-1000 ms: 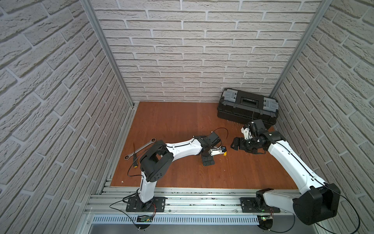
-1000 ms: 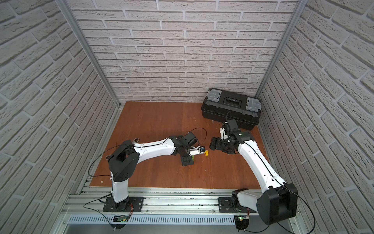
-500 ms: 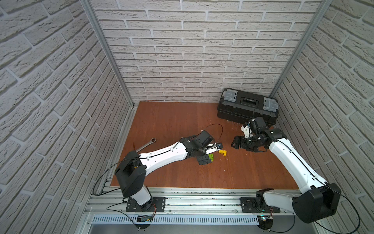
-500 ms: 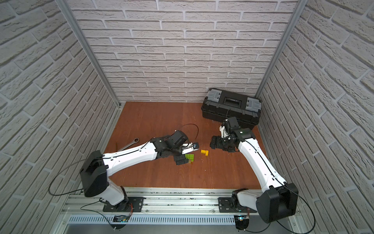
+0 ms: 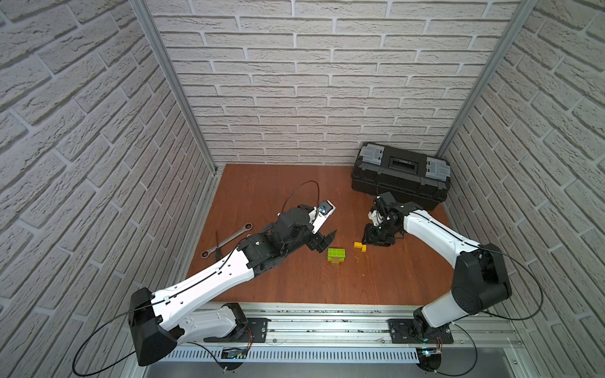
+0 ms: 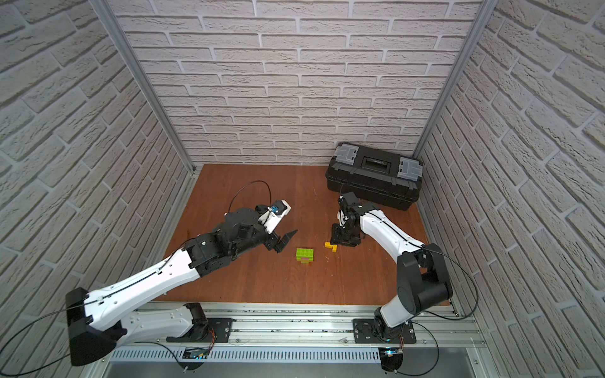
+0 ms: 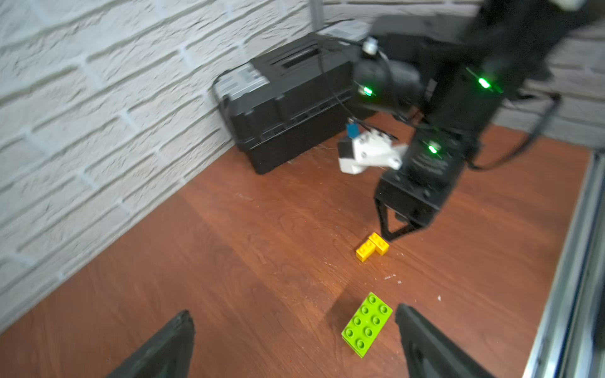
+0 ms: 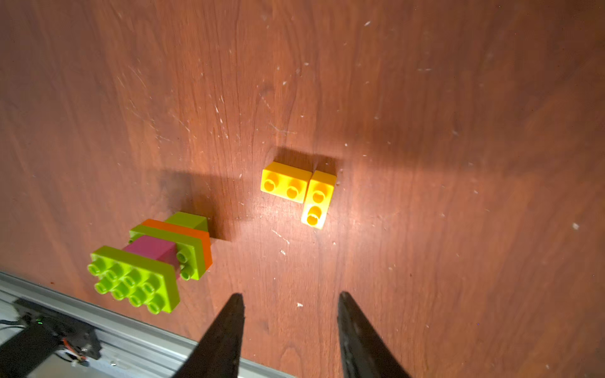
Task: Assemble a carrot with lego
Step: Pick up the lego brick from the center of the board.
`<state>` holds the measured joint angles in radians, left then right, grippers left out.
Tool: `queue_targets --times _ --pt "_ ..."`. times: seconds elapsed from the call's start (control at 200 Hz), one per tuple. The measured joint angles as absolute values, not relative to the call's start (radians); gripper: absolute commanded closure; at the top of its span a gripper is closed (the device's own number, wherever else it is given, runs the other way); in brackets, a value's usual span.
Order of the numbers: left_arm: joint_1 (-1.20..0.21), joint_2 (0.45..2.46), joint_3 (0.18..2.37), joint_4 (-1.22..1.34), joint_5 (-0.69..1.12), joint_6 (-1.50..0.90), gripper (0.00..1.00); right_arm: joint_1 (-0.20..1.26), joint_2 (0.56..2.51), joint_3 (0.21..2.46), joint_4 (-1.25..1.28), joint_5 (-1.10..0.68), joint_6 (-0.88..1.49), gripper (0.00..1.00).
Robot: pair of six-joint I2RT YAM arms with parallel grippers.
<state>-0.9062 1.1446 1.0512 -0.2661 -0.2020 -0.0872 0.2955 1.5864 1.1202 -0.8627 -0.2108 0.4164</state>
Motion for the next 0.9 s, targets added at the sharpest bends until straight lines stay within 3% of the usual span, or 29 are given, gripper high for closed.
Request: queue_targets --times 0.345,0.66,0.9 --pt "-0.837 1.258 1.171 -0.406 -0.208 -0.445 0.02 0.334 1.660 1.105 -0.825 -0.130 0.422 0.60" --pt "-0.878 1.314 1.171 -0.417 -0.193 -0.551 0.02 0.336 1.716 1.117 -0.822 -0.094 0.422 0.67" --pt "-0.892 1.314 1.166 -0.419 -0.201 -0.599 0.02 0.340 1.744 1.130 -0.820 -0.094 0.422 0.68"
